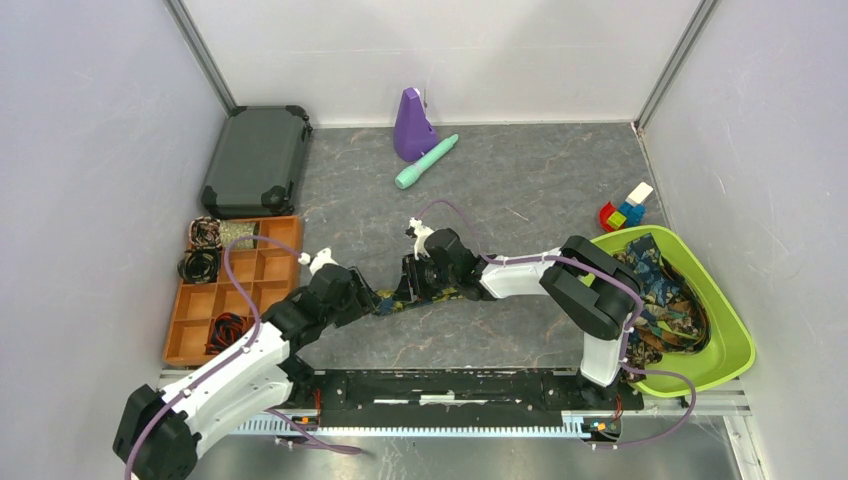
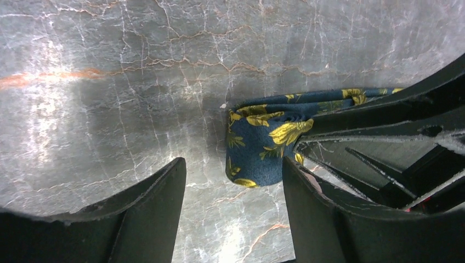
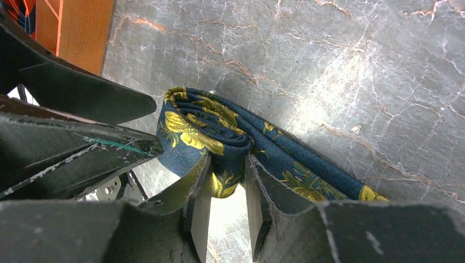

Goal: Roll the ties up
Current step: Roll the tie at the center of the board.

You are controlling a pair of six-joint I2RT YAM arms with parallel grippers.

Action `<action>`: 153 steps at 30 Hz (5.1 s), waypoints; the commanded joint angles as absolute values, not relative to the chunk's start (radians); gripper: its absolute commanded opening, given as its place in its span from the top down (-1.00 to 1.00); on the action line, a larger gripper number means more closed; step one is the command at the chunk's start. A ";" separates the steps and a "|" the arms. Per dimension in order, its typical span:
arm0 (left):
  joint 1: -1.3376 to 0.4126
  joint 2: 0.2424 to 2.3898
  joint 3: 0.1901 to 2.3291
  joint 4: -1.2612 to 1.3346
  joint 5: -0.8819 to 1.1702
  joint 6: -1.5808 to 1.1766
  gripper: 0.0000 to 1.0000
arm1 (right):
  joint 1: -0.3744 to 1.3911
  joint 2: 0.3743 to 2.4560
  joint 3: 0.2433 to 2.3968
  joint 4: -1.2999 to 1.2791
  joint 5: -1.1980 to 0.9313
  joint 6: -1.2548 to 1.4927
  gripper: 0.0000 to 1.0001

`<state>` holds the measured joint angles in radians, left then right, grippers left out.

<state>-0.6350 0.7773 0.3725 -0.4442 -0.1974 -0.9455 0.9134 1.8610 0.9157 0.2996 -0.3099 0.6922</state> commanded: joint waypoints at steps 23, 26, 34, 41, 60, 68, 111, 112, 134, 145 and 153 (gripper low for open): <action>-0.502 0.750 0.217 -0.139 0.055 -1.084 -0.38 | 0.889 1.928 0.854 0.294 -0.284 0.663 0.46; -0.500 0.739 0.207 -0.129 0.044 -1.095 -0.40 | 0.887 1.928 0.844 0.301 -0.285 0.662 0.46; -0.496 0.742 0.184 -0.077 0.028 -1.128 -0.38 | 0.878 1.928 0.830 0.305 -0.290 0.654 0.47; -0.497 0.787 0.171 -0.032 0.026 -1.133 -0.36 | 0.874 1.934 0.827 0.309 -0.296 0.651 0.48; -0.496 0.921 0.132 0.149 0.085 -1.115 -0.09 | 0.869 1.950 0.822 0.335 -0.310 0.662 0.48; -0.497 0.925 0.178 0.075 0.076 -1.063 0.28 | 0.868 1.944 0.825 0.336 -0.313 0.664 0.45; -0.522 0.967 0.445 -0.408 -0.151 -0.781 0.34 | 0.950 1.993 1.117 0.242 -0.344 0.664 0.49; -0.522 0.971 0.448 -0.413 -0.154 -0.779 0.34 | 0.952 2.002 1.120 0.253 -0.352 0.670 0.49; -0.587 1.058 0.561 -0.534 -0.293 -0.718 0.35 | 0.893 1.823 0.981 0.190 -0.310 0.560 0.48; -0.671 1.119 0.624 -0.581 -0.382 -0.726 0.35 | 0.891 1.869 0.874 0.261 -0.303 0.582 0.50; -0.741 1.181 0.693 -0.631 -0.479 -0.733 0.36 | 0.894 1.825 0.799 0.280 -0.284 0.621 0.52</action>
